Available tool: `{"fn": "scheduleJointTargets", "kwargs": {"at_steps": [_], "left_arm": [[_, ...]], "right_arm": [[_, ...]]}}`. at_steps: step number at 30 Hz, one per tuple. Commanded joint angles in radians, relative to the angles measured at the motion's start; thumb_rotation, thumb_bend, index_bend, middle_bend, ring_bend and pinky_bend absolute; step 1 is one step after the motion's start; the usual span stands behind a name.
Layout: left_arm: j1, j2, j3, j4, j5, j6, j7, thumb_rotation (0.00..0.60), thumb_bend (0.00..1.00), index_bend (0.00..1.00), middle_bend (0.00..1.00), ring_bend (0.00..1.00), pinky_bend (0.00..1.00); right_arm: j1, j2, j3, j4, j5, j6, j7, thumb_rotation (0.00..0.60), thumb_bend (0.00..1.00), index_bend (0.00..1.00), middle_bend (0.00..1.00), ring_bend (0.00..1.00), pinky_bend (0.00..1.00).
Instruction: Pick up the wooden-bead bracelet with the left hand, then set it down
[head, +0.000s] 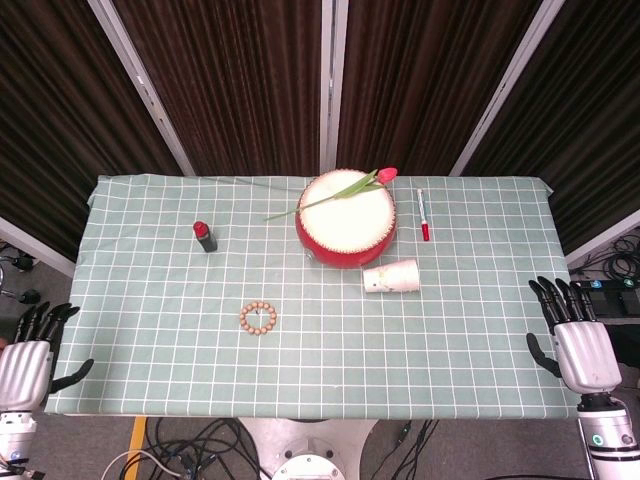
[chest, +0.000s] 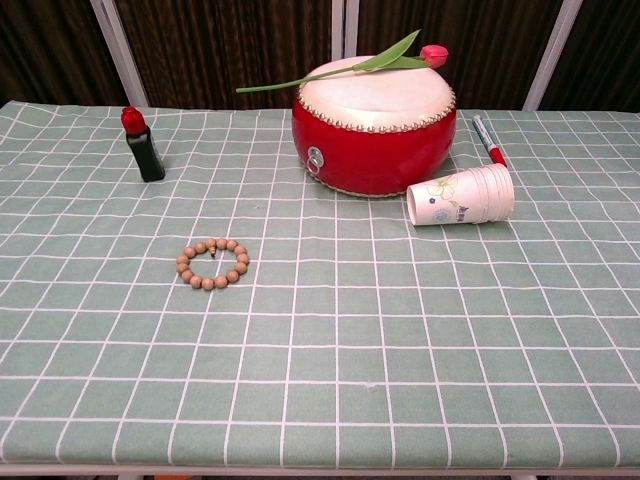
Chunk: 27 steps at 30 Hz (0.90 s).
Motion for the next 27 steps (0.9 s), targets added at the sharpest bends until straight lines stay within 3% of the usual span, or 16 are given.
{"fn": "scheduleJointTargets", "kwargs": {"at_steps": [1,8,13,20,27], "left_arm": [[0.0,-0.001,0.0,0.0,-0.002,-0.002,0.001,0.6,0.19,0.16,0.12,0.02,0.0],[-0.004,0.003,0.001,-0.002,0.006,-0.002,0.01,0.6,0.19,0.16,0.12,0.02,0.0],[-0.044,0.027,0.003,0.002,0.074,-0.013,0.033,0.6,0.19,0.18,0.13,0.02,0.0],[-0.208,0.06,-0.007,0.026,0.275,-0.088,0.027,0.6,0.19,0.3,0.24,0.05,0.0],[-0.424,-0.024,-0.02,0.116,0.38,-0.265,-0.029,0.6,0.19,0.36,0.31,0.09,0.01]], "right_arm": [[0.003,-0.001,0.001,0.001,0.0,-0.006,0.002,0.6,0.33,0.0,0.07,0.0,0.0],[0.007,-0.001,0.004,0.008,0.005,-0.014,0.014,0.6,0.33,0.0,0.07,0.0,0.0],[0.002,0.007,0.013,0.008,-0.001,0.01,0.019,0.6,0.33,0.0,0.07,0.0,0.0],[-0.007,0.034,0.027,-0.014,-0.003,0.04,0.006,0.6,0.33,0.0,0.07,0.0,0.0],[-0.011,0.046,0.032,-0.025,0.008,0.04,-0.001,0.6,0.33,0.0,0.07,0.0,0.0]]}}
